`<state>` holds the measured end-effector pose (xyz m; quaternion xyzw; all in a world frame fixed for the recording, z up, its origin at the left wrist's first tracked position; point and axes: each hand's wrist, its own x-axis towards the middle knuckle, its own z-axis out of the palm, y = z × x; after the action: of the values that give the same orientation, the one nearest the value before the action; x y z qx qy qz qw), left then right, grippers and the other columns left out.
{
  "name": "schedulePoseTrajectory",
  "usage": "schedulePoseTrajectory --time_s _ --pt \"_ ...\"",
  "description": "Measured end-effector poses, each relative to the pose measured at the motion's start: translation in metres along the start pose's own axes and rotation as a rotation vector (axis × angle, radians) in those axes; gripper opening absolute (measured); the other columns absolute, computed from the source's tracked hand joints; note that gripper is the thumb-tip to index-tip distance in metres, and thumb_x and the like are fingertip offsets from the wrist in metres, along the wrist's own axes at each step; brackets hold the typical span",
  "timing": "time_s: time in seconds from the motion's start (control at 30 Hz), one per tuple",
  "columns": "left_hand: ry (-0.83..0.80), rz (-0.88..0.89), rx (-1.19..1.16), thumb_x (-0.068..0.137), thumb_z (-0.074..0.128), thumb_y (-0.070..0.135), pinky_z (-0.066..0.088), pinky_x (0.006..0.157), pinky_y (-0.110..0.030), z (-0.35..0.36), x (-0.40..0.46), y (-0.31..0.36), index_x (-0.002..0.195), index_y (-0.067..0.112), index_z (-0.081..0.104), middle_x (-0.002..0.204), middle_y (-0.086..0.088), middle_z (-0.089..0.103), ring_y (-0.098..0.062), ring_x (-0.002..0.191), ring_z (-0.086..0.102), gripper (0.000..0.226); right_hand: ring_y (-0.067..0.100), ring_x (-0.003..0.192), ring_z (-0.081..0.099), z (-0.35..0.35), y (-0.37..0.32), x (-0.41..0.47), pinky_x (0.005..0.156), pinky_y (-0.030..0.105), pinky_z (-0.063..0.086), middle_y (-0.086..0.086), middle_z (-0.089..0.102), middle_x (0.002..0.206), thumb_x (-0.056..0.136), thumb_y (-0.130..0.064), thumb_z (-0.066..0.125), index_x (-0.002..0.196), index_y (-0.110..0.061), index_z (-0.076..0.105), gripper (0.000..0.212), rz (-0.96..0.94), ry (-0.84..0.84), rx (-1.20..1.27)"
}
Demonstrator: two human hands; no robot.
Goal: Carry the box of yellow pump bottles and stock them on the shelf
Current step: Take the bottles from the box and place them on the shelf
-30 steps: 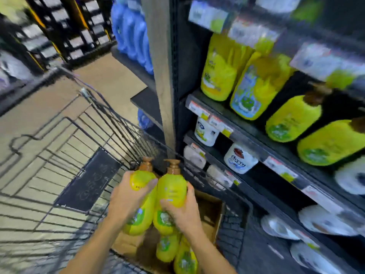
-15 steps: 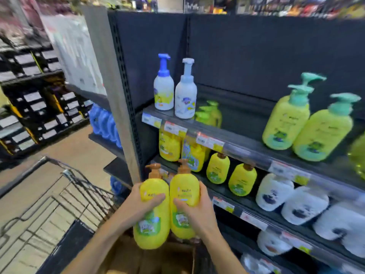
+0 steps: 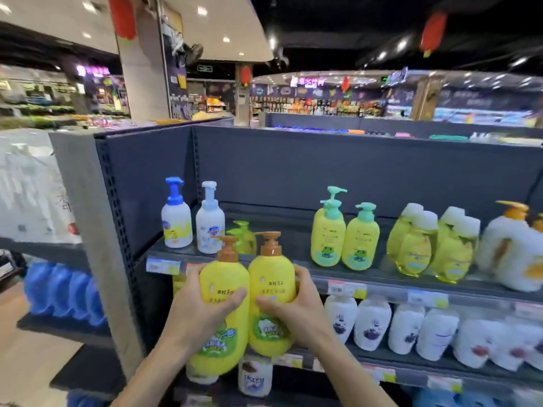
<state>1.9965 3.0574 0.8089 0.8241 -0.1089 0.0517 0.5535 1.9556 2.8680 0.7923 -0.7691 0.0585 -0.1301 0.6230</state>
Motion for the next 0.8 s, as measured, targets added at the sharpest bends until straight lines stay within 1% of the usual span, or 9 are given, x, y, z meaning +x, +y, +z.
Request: schedulePoseTrajectory --time_s 0.07,0.17,0.27,0.33,0.43,0.53,0.63,0.7,0.8 --pt "0.004 0.045 -0.008 0.068 0.085 0.036 0.049 0.055 -0.016 -0.002 0.018 0.017 0.114 0.027 0.048 0.088 0.007 0.069 0.009 0.072 0.064 0.059 0.011 0.089 0.072 -0.006 -0.015 0.019 0.078 0.041 0.061 -0.002 0.068 0.107 0.063 -0.029 0.089 0.118 -0.033 0.045 0.070 -0.037 0.036 -0.001" --pt "0.004 0.090 -0.017 0.067 0.085 0.038 0.050 0.061 -0.021 0.002 0.042 0.036 0.114 0.030 0.048 0.093 0.005 0.070 -0.001 0.077 0.067 0.060 0.011 0.089 0.072 -0.014 -0.030 0.056 0.080 0.042 0.061 -0.003 0.068 0.106 0.066 -0.025 0.090 0.122 -0.028 0.044 0.073 -0.087 0.090 0.054" --pt "0.034 0.114 -0.020 0.069 0.084 0.035 0.050 0.056 -0.019 0.012 0.058 0.048 0.111 0.029 0.047 0.093 0.006 0.066 0.003 0.075 0.065 0.056 0.013 0.094 0.071 -0.020 -0.032 0.097 0.081 0.043 0.060 -0.003 0.067 0.110 0.065 -0.030 0.089 0.124 -0.031 0.041 0.076 -0.105 0.116 0.093" --pt "0.048 0.109 -0.026 0.069 0.083 0.035 0.052 0.057 -0.023 0.019 0.065 0.049 0.108 0.032 0.047 0.090 0.005 0.066 0.005 0.075 0.065 0.054 0.012 0.095 0.069 -0.021 -0.027 0.123 0.083 0.041 0.060 -0.004 0.065 0.110 0.067 -0.029 0.087 0.125 -0.032 0.039 0.076 -0.108 0.130 0.110" --pt "0.062 0.076 -0.060 0.060 0.087 0.048 0.056 0.062 -0.031 0.028 0.076 0.044 0.103 0.038 0.047 0.086 0.007 0.069 -0.002 0.075 0.068 0.059 0.011 0.095 0.067 -0.023 -0.020 0.163 0.085 0.041 0.058 -0.008 0.063 0.107 0.069 -0.025 0.087 0.124 -0.033 0.036 0.075 -0.128 0.162 0.118" --pt "0.084 0.066 -0.065 0.045 0.079 0.061 0.057 0.064 -0.035 0.032 0.089 0.039 0.102 0.040 0.048 0.088 0.006 0.069 -0.009 0.075 0.069 0.068 0.011 0.096 0.066 -0.025 -0.014 0.200 0.086 0.042 0.058 -0.008 0.060 0.108 0.068 -0.023 0.088 0.124 -0.032 0.037 0.076 -0.124 0.196 0.137" --pt "0.095 0.082 -0.065 0.059 0.088 0.045 0.055 0.064 -0.032 0.033 0.098 0.035 0.100 0.040 0.048 0.092 0.006 0.067 -0.006 0.075 0.068 0.058 0.011 0.098 0.063 -0.025 -0.005 0.224 0.085 0.044 0.058 -0.010 0.058 0.109 0.065 -0.022 0.089 0.123 -0.032 0.038 0.079 -0.143 0.231 0.130" --pt "0.097 0.092 -0.080 0.064 0.087 0.034 0.053 0.063 -0.029 0.031 0.106 0.031 0.102 0.039 0.048 0.093 0.005 0.067 -0.004 0.075 0.067 0.055 0.010 0.099 0.062 -0.024 0.003 0.234 0.085 0.044 0.058 -0.012 0.057 0.110 0.063 -0.022 0.090 0.123 -0.035 0.037 0.080 -0.145 0.246 0.115" --pt "0.076 0.115 -0.123 0.052 0.088 0.048 0.055 0.062 -0.030 0.025 0.115 0.031 0.104 0.041 0.049 0.091 0.005 0.068 -0.006 0.076 0.068 0.064 0.012 0.100 0.062 -0.021 0.016 0.245 0.085 0.045 0.058 -0.011 0.057 0.111 0.063 -0.021 0.090 0.122 -0.036 0.037 0.081 -0.114 0.250 0.109"
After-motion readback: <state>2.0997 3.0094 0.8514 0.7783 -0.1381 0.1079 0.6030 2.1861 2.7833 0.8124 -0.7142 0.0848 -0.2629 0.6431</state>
